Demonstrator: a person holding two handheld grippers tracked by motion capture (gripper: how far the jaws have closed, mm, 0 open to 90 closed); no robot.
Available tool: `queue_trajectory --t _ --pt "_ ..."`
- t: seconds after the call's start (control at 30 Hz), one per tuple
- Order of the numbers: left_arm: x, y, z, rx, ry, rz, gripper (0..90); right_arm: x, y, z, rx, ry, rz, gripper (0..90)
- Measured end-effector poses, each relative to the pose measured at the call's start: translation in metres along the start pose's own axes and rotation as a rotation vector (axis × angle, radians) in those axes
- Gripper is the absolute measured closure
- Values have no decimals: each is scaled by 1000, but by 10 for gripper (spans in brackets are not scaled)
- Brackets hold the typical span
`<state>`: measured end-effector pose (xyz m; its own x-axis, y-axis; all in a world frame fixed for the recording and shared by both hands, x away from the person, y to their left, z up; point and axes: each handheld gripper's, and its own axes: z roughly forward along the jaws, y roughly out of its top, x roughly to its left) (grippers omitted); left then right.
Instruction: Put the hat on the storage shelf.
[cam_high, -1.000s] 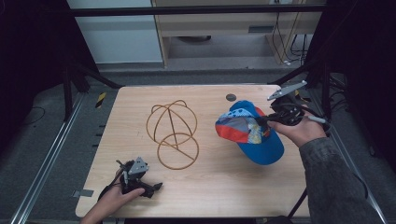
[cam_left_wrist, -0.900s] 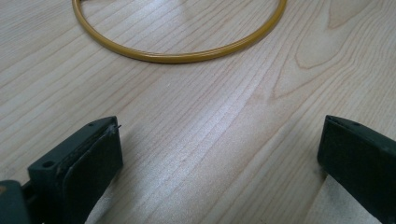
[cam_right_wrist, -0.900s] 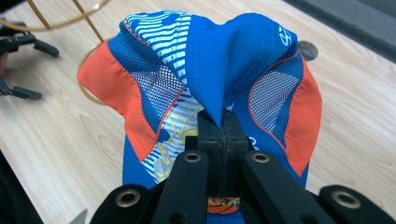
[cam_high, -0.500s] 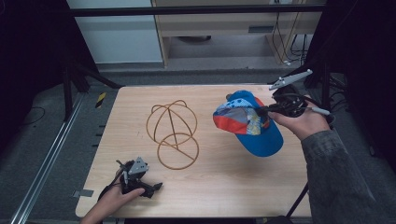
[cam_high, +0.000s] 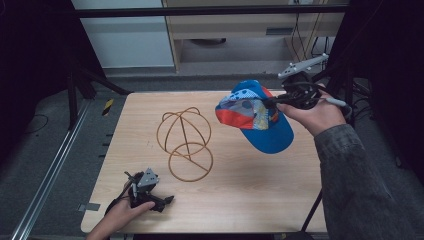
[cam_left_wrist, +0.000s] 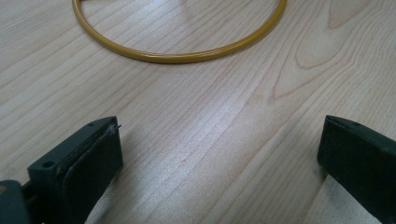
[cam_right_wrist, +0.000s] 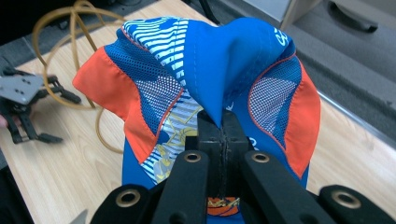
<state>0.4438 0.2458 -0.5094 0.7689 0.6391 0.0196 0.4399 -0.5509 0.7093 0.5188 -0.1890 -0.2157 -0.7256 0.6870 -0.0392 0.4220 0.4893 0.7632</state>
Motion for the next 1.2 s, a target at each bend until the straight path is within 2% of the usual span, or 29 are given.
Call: queue_trajectory --t 0.1,0.13,0.2,0.33,0.4,0.43,0.73,0.97,1.2 --pt "0 0 0 1 -1 0 0 3 8 1 -4 2 -10 900" --pt "0 0 0 1 -1 0 0 7 18 4 -11 8 -23 900" --pt "0 0 0 2 -1 0 0 9 21 5 -10 8 -27 900" --pt "0 0 0 1 -2 -1 0 19 48 12 -20 19 -56 900" --pt "0 0 0 1 -2 -1 0 21 53 15 -22 21 -63 900" --pt "0 0 0 1 -2 -1 0 25 64 20 -21 28 -75 900" --pt "0 0 0 2 -2 0 0 46 100 53 -3 74 -120 900" --pt "0 0 0 3 -2 0 0 61 115 69 12 99 -151 900" --pt "0 0 0 -1 -1 -2 0 69 119 78 21 114 -165 900"
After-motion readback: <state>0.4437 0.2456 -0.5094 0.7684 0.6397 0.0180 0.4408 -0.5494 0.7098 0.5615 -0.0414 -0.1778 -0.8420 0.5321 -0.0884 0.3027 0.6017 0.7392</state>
